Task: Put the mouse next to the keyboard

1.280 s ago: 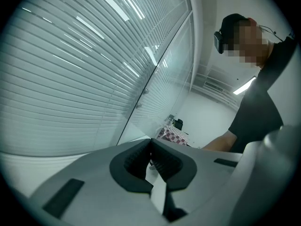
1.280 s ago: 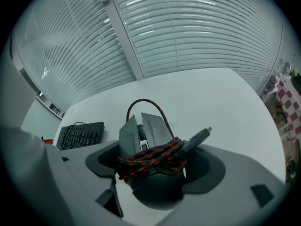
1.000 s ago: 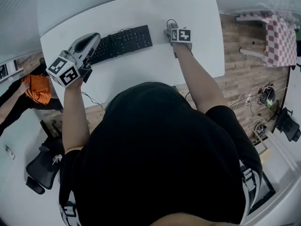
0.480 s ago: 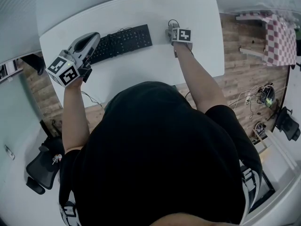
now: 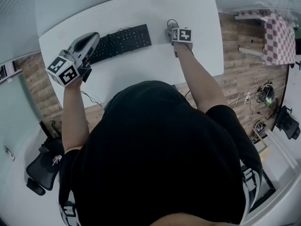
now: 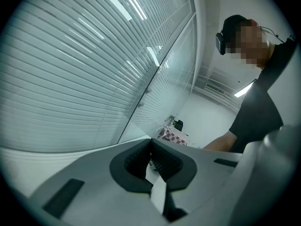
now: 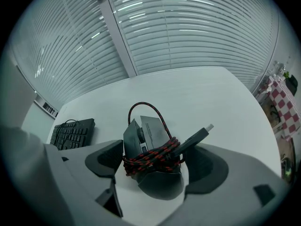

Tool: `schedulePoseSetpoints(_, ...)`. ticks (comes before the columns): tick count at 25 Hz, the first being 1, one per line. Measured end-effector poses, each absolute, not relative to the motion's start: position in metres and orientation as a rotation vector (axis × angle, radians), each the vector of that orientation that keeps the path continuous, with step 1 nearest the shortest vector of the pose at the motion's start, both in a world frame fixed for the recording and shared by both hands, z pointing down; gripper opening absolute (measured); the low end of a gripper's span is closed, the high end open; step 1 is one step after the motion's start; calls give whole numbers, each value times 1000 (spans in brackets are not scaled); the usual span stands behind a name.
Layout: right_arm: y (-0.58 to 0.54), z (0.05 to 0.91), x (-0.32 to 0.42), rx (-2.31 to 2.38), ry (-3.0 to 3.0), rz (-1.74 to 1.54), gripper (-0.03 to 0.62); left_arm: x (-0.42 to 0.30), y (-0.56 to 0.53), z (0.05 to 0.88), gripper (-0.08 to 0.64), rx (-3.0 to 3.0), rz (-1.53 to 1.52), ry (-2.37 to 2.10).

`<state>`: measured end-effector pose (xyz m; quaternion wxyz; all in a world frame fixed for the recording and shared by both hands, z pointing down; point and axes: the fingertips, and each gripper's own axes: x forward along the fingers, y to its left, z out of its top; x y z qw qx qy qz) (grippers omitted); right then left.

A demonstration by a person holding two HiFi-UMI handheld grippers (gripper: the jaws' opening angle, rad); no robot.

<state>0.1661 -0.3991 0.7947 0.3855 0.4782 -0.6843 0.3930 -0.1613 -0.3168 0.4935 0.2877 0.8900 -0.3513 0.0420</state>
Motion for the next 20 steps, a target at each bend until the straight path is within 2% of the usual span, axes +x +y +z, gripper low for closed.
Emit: schedulePoseSetpoints(20, -373, 779, 176, 1205, -1778, 979, 411, -156, -306, 491, 21, 2399, 109, -894)
